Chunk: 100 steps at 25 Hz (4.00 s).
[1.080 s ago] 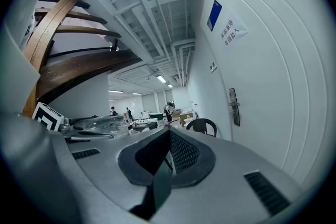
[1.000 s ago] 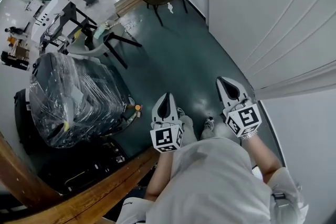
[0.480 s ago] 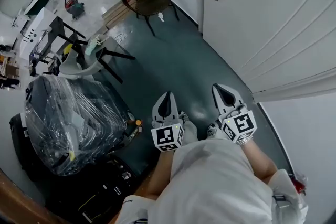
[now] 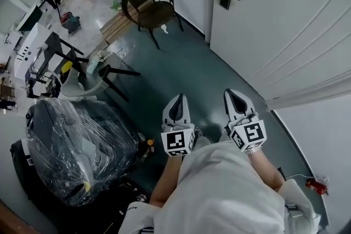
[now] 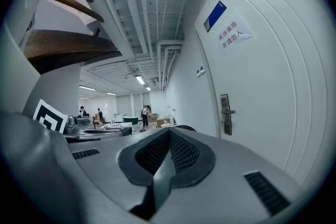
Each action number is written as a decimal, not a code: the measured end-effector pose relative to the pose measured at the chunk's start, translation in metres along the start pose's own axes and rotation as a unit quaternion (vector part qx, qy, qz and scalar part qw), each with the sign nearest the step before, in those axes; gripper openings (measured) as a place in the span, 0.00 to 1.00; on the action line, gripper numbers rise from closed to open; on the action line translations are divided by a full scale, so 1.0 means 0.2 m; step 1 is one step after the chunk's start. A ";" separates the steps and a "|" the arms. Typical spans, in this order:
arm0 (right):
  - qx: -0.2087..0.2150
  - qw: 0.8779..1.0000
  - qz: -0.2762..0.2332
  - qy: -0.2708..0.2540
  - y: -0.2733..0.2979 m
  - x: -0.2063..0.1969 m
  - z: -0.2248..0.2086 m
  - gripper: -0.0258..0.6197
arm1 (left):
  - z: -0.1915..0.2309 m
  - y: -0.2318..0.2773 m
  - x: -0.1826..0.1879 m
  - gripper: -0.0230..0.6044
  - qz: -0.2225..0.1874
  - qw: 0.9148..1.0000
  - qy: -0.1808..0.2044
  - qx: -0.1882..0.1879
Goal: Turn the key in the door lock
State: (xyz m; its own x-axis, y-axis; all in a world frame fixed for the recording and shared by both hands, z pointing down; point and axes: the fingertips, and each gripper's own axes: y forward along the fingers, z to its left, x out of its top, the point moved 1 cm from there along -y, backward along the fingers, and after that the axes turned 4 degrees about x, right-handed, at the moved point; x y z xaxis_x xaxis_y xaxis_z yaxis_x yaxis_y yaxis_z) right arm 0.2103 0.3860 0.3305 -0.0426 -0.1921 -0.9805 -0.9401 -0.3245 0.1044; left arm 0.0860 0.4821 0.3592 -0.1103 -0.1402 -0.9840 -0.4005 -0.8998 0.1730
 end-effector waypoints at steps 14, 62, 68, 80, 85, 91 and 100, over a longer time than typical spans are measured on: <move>-0.014 1.000 0.002 0.009 0.24 -0.04 -0.02 0.03 | 0.15 0.21 -0.01 0.05 0.009 1.000 0.018 -0.021; -0.129 0.990 -0.028 0.058 0.92 0.18 -1.45 0.03 | -0.41 1.86 0.25 0.05 0.039 0.985 0.081 -0.150; -0.173 0.983 -0.025 0.053 0.99 0.21 -1.60 0.03 | -0.46 2.13 0.29 0.05 0.033 0.976 0.091 -0.196; -0.264 0.963 0.008 0.045 1.31 0.27 -1.80 0.03 | -0.43 2.73 0.25 0.05 0.076 0.954 0.090 -0.274; -0.293 0.955 0.015 0.040 1.41 0.28 -1.86 0.03 | -0.46 2.91 0.15 0.05 0.118 0.937 0.105 -0.311; -0.328 0.944 0.023 0.034 1.48 0.31 -1.91 0.03 | -0.50 3.07 0.01 0.05 0.179 0.914 0.106 -0.348; -0.375 0.926 0.024 0.033 1.51 0.30 -1.95 0.03 | -0.61 3.25 -0.16 0.19 0.257 0.878 0.123 -0.384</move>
State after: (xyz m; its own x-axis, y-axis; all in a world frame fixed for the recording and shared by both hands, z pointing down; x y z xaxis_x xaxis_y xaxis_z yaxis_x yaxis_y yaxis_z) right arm 0.0550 -0.0845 0.3676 -0.0335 -0.2711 -0.9620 -0.4382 -0.8611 0.2579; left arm -0.0606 -0.1487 0.4984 0.1398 -0.6090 -0.7807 0.3871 -0.6921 0.6092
